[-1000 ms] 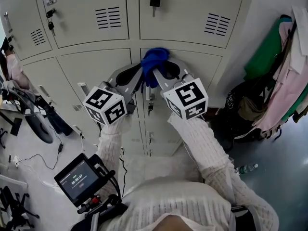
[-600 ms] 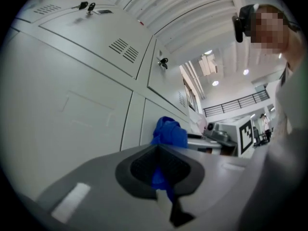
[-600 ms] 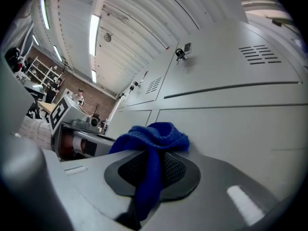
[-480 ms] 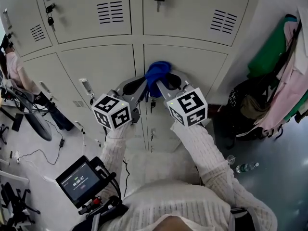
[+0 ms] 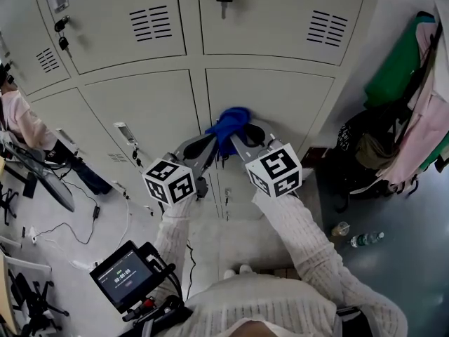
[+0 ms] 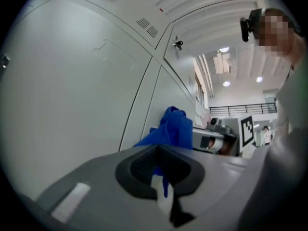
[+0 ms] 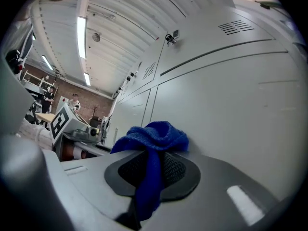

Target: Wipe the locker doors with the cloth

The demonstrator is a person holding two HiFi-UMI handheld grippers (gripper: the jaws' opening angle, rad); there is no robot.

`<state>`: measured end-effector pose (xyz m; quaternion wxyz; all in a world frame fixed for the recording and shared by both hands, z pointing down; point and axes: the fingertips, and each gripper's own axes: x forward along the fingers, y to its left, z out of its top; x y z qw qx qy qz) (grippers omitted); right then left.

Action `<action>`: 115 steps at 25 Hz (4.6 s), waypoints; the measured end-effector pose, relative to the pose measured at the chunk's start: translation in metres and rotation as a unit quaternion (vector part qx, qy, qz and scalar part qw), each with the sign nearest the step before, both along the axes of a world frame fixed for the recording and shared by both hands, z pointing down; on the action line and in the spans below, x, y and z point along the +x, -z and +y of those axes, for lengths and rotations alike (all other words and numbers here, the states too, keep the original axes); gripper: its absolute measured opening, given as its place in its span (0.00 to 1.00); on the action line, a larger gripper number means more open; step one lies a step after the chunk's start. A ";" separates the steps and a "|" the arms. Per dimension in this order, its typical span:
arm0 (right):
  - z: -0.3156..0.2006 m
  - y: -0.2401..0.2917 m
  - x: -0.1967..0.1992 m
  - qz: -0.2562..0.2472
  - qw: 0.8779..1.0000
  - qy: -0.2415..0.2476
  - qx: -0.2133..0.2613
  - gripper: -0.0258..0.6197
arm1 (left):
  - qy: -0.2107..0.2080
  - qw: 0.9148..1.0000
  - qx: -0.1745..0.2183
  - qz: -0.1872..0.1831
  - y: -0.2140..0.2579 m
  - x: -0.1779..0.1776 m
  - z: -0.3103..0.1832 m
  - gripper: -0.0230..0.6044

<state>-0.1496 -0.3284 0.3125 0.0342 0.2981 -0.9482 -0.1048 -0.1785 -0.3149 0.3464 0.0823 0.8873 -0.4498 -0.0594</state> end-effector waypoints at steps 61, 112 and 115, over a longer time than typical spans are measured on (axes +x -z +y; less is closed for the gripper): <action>-0.003 -0.192 0.045 0.102 0.967 -0.064 -0.226 0.12 | -0.039 0.981 -0.189 0.015 -0.160 0.053 0.029 0.05; -0.010 0.083 0.094 -0.052 0.994 -0.073 0.059 0.12 | -0.072 0.992 0.101 -0.006 0.109 0.090 0.002 0.05; -0.012 0.068 0.091 -0.049 0.995 -0.075 0.045 0.12 | -0.072 0.994 0.088 -0.006 0.098 0.089 -0.001 0.05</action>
